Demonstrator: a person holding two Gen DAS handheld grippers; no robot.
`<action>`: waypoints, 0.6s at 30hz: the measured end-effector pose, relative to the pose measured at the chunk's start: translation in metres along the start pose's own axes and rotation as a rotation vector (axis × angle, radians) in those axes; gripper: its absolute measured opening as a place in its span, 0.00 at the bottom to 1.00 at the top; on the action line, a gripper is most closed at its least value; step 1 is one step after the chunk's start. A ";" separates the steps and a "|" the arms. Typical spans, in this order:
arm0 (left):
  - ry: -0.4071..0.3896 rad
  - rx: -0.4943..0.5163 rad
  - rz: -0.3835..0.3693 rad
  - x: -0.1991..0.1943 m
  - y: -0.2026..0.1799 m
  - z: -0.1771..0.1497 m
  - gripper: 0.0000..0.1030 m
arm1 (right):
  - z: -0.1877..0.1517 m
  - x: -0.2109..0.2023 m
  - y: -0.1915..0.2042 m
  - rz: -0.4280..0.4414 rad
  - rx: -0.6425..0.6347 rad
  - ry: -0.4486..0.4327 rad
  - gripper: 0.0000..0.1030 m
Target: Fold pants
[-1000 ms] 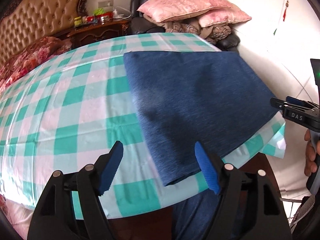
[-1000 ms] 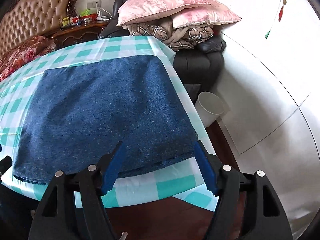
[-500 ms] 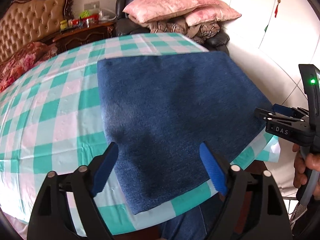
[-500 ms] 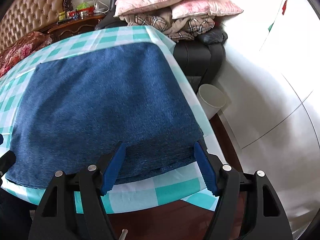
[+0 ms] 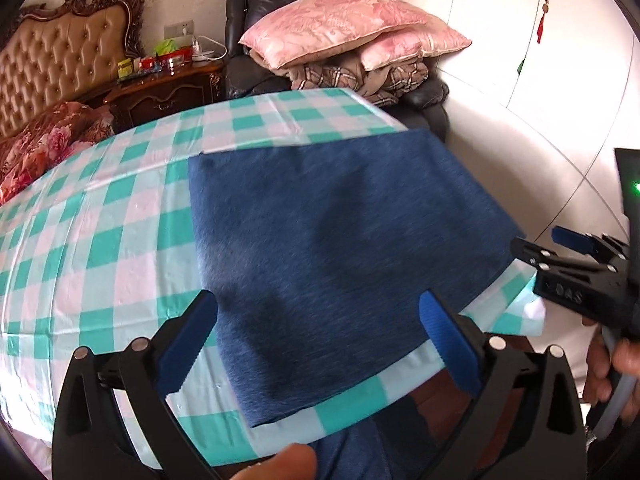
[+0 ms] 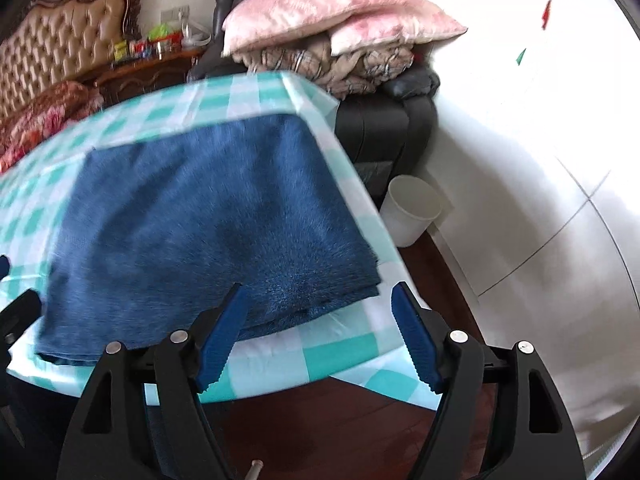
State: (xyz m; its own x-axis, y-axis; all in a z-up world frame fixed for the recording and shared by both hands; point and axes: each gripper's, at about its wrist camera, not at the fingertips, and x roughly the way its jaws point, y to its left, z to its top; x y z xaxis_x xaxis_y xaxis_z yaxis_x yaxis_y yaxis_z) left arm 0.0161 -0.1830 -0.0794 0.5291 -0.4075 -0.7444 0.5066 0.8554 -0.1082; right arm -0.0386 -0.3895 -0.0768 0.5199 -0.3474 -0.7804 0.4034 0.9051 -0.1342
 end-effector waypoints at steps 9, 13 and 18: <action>-0.029 -0.001 -0.006 -0.016 -0.017 0.024 0.98 | 0.005 -0.045 -0.011 0.000 0.054 -0.073 0.73; -0.025 -0.003 -0.003 -0.016 -0.018 0.025 0.98 | 0.004 -0.045 -0.012 -0.001 0.062 -0.072 0.73; -0.024 -0.010 0.000 -0.014 -0.014 0.025 0.98 | 0.004 -0.043 -0.011 0.000 0.061 -0.065 0.73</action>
State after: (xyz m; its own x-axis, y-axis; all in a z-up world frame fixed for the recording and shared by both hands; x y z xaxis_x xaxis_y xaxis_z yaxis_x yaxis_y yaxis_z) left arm 0.0186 -0.1978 -0.0507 0.5455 -0.4147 -0.7283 0.4994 0.8587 -0.1149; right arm -0.0627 -0.3850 -0.0395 0.5670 -0.3644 -0.7387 0.4476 0.8892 -0.0951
